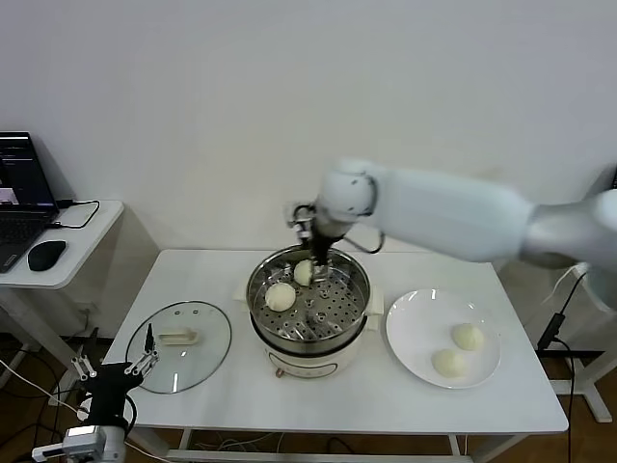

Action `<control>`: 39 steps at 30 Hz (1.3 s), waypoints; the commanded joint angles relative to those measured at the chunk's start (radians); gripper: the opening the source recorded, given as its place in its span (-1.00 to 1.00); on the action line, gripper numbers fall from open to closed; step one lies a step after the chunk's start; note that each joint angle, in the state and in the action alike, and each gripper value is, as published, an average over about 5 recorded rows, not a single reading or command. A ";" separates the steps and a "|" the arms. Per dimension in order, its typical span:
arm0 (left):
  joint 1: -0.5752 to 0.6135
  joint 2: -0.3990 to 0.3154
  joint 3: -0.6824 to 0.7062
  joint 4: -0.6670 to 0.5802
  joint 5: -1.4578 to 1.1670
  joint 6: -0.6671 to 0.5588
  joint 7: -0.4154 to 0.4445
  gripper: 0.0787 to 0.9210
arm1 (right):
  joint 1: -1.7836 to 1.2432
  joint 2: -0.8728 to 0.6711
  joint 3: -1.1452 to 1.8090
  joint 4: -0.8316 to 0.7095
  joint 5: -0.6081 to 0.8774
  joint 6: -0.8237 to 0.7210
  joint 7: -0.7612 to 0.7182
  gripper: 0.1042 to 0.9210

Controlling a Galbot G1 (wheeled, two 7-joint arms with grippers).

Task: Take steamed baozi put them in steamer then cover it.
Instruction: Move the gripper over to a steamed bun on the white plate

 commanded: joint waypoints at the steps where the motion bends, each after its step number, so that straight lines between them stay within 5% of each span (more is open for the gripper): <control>1: 0.003 0.000 0.010 -0.001 0.003 -0.001 0.000 0.77 | 0.060 -0.455 -0.050 0.232 -0.223 0.183 -0.167 0.76; 15: 0.023 -0.013 0.027 -0.004 0.029 -0.001 0.000 0.77 | -0.486 -0.681 0.243 0.246 -0.490 0.269 -0.107 0.76; 25: 0.032 -0.022 0.023 0.005 0.039 0.001 -0.001 0.77 | -0.806 -0.632 0.465 0.164 -0.551 0.273 -0.072 0.76; 39: 0.041 -0.036 0.015 0.011 0.044 -0.001 0.000 0.77 | -0.881 -0.516 0.532 0.027 -0.571 0.272 -0.023 0.76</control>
